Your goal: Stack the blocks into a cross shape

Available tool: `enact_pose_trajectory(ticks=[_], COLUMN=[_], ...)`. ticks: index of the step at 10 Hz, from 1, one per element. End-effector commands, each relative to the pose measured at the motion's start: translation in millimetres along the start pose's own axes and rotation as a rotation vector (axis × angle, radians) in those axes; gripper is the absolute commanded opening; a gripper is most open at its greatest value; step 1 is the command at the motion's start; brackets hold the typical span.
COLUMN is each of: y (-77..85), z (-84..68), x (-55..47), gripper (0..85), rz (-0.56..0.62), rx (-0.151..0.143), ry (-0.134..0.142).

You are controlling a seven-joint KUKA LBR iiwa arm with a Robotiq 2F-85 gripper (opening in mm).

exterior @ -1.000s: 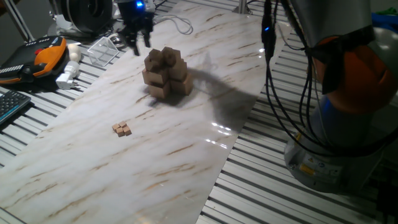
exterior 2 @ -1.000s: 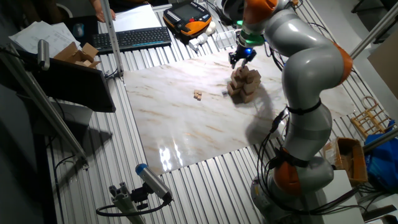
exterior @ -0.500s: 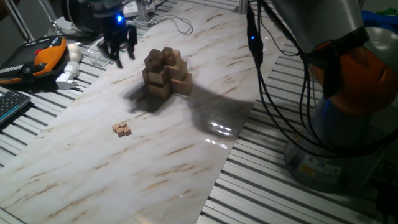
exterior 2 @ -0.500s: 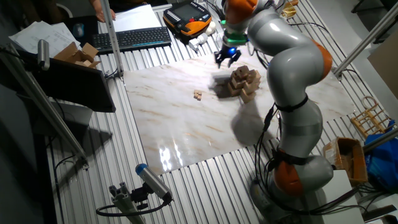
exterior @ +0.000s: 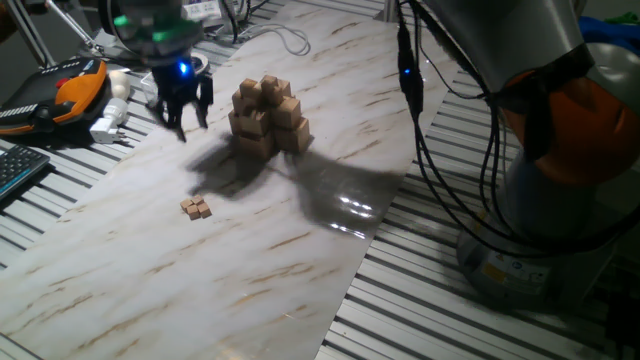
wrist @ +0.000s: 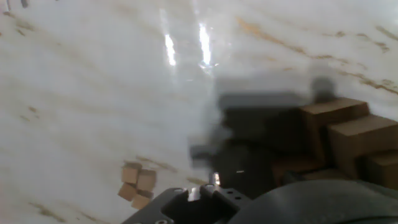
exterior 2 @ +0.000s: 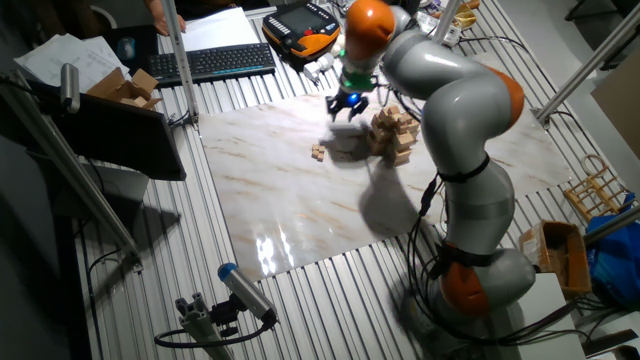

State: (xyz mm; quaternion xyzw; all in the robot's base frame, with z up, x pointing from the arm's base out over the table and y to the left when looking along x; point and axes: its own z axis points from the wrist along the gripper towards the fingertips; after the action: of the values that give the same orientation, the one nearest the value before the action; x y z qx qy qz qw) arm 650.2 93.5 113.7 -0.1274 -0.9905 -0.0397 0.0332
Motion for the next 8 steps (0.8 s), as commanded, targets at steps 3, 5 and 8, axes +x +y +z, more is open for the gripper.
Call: enact_pose_trajectory(ticks=[3, 5, 8], y=[51.3, 52.5, 53.2], z=[23.9, 30.0, 35.9], x=[7.6, 5.7, 6.1], gripper=[51.0, 51.0, 51.0], rz=[0.019, 0.023, 0.021], rx=[-0.029, -0.045, -0.033], ry=[-0.018, -0.026, -0.038])
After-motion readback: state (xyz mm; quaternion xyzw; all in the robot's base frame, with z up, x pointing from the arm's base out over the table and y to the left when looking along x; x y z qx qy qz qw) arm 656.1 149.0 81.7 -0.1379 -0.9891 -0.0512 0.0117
